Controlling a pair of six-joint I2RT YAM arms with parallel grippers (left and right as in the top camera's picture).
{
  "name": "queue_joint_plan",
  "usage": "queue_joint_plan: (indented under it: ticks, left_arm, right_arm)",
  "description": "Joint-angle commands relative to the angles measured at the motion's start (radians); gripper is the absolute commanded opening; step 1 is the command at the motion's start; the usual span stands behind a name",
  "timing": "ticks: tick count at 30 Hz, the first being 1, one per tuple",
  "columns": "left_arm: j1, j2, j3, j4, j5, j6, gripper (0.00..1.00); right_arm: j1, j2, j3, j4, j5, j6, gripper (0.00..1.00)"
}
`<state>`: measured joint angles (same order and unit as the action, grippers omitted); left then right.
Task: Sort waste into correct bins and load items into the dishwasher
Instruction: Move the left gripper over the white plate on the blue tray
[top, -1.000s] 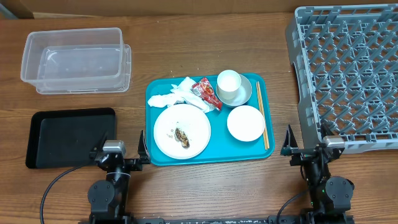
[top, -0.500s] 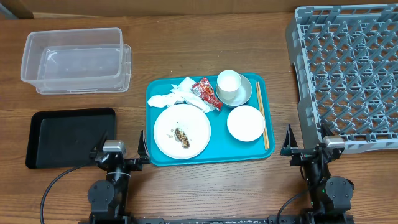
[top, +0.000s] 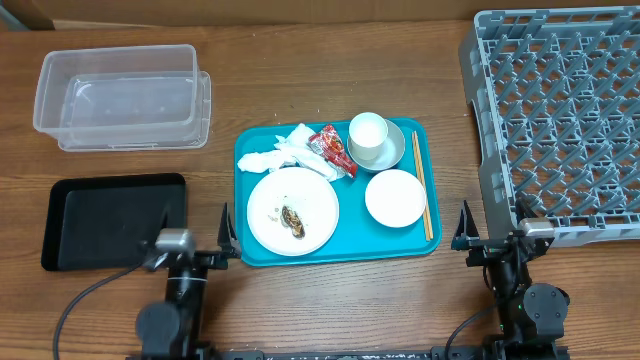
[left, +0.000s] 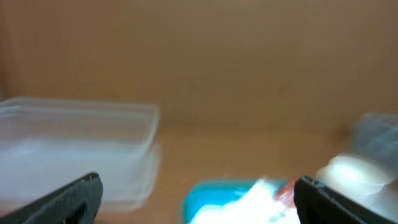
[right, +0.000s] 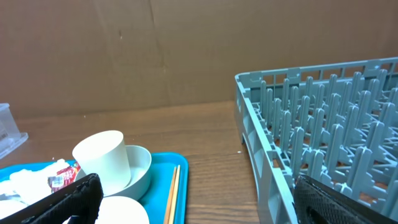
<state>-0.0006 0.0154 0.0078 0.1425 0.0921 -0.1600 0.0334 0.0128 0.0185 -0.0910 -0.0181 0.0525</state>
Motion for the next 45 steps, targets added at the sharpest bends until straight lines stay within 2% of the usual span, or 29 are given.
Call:
queue_joint_plan:
  ticks: [1,3,6,9,11,14,17,22,25,29,32,33,36,39,42,43,45]
  left_arm:
    - [-0.007,-0.01,-0.003,0.127,0.385,-0.42,1.0]
    - [-0.007,-0.01,-0.003,0.196,0.471,-0.588,1.0]
    - [-0.007,-0.01,-0.003,0.299,0.466,-0.732,1.0]
    - [-0.007,-0.01,-0.002,0.388,0.503,-0.776,1.0]
    - [-0.007,-0.009,0.021,0.375,0.528,-0.771,1.0]
    - [-0.006,0.013,0.114,0.219,0.537,-0.692,1.0]
    - [-0.006,0.107,0.3,-0.049,0.555,-0.463,1.0]
    - [-0.006,0.434,0.683,-0.518,0.548,-0.189,1.0]
    - [-0.006,0.638,0.892,-0.728,0.584,-0.135,1.0]
    - [-0.006,0.834,1.054,-0.829,0.717,-0.139,1.0]
    - [-0.029,0.939,1.095,-0.776,0.858,-0.124,1.0]
    - [-0.05,0.97,1.108,-0.785,0.858,-0.124,1.0]
    - [-0.166,1.055,1.151,-0.868,0.7,-0.124,1.0]
    - [-0.349,1.154,1.224,-1.01,0.333,-0.134,1.0]
    - [-0.515,1.26,1.295,-1.124,-0.044,-0.223,1.0]
    - [-0.562,1.295,1.312,-1.143,-0.139,-0.242,1.0]
    - [-0.624,1.343,1.317,-1.132,-0.222,-0.24,1.0]
  right_arm:
    - [-0.004,-0.01,-0.011,0.006,0.01,0.008,1.0]
    - [-0.004,-0.01,-0.011,0.006,0.01,0.008,1.0]
    - [-0.004,-0.01,-0.011,0.006,0.01,0.008,1.0]
    - [-0.004,-0.01,-0.011,0.006,0.01,0.008,1.0]
    - [-0.004,-0.01,-0.011,0.006,0.01,0.008,1.0]
    - [-0.004,-0.01,-0.011,0.006,0.01,0.008,1.0]
    - [-0.004,-0.01,-0.011,0.006,0.01,0.008,1.0]
    - [-0.004,-0.01,-0.011,0.006,0.01,0.008,1.0]
    - [-0.004,-0.01,-0.011,0.006,0.01,0.008,1.0]
    - [-0.004,-0.01,-0.011,0.006,0.01,0.008,1.0]
    - [-0.004,-0.01,-0.011,0.006,0.01,0.008,1.0]
    - [-0.004,-0.01,-0.011,0.006,0.01,0.008,1.0]
    - [-0.004,-0.01,-0.011,0.006,0.01,0.008,1.0]
    - [-0.004,-0.01,-0.011,0.006,0.01,0.008,1.0]
    - [-0.004,-0.01,-0.011,0.006,0.01,0.008,1.0]
    - [-0.004,-0.01,-0.011,0.006,0.01,0.008,1.0]
    - [-0.004,-0.01,-0.011,0.006,0.01,0.008,1.0]
